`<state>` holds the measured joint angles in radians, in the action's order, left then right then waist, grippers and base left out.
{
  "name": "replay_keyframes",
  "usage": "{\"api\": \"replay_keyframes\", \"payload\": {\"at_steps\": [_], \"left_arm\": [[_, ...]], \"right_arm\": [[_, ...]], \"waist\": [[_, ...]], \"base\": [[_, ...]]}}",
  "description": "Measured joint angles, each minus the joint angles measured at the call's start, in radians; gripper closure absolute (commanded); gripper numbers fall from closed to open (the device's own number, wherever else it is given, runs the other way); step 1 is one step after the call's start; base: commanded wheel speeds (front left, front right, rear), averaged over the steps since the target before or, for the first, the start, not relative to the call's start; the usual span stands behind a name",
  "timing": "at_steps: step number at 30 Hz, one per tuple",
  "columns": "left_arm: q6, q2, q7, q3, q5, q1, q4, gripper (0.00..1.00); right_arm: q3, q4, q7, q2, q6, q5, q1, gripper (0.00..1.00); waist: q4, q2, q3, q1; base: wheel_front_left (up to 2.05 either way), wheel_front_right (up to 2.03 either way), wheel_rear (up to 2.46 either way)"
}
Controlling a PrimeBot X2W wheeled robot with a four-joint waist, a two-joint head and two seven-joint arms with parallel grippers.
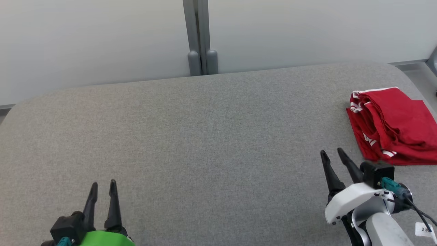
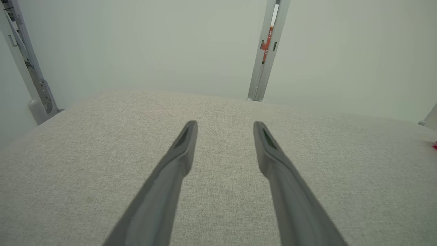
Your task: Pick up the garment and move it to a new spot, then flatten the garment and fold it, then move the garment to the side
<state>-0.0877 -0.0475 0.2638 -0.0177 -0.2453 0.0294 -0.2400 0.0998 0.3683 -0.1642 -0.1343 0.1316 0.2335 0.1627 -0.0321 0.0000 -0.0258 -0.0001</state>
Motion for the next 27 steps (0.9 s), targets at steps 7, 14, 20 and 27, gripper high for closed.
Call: {"api": "replay_keyframes", "payload": {"at_steps": [7, 14, 20, 27], "left_arm": [[0.000, 0.005, -0.018, -0.002, -0.033, 0.012, -0.051, 1.00], [0.000, 0.005, -0.052, -0.011, -0.163, 0.010, -0.050, 1.00], [-0.002, 0.005, -0.078, -0.015, -0.266, 0.005, -0.047, 1.00], [-0.009, 0.005, -0.106, -0.021, -0.378, -0.006, -0.041, 1.00]], "right_arm": [[-0.002, 0.045, 0.014, 0.013, 0.000, 0.036, -0.052, 1.00], [-0.023, 0.032, 0.040, 0.020, 0.000, 0.165, -0.052, 1.00], [-0.037, 0.018, 0.057, 0.026, 0.000, 0.268, -0.052, 1.00], [-0.055, 0.003, 0.077, 0.030, 0.000, 0.380, -0.052, 1.00]], "waist": [[0.001, 0.0000, 0.001, 0.0000], [0.003, 0.0000, 0.002, 0.0000], [0.004, 0.0000, 0.004, 0.0000], [0.006, 0.0000, 0.005, 0.0000]], "base": [[0.00, 0.00, 0.00], [0.00, 0.00, 0.00], [0.00, 0.00, 0.00], [0.00, 0.00, 0.00]]}}
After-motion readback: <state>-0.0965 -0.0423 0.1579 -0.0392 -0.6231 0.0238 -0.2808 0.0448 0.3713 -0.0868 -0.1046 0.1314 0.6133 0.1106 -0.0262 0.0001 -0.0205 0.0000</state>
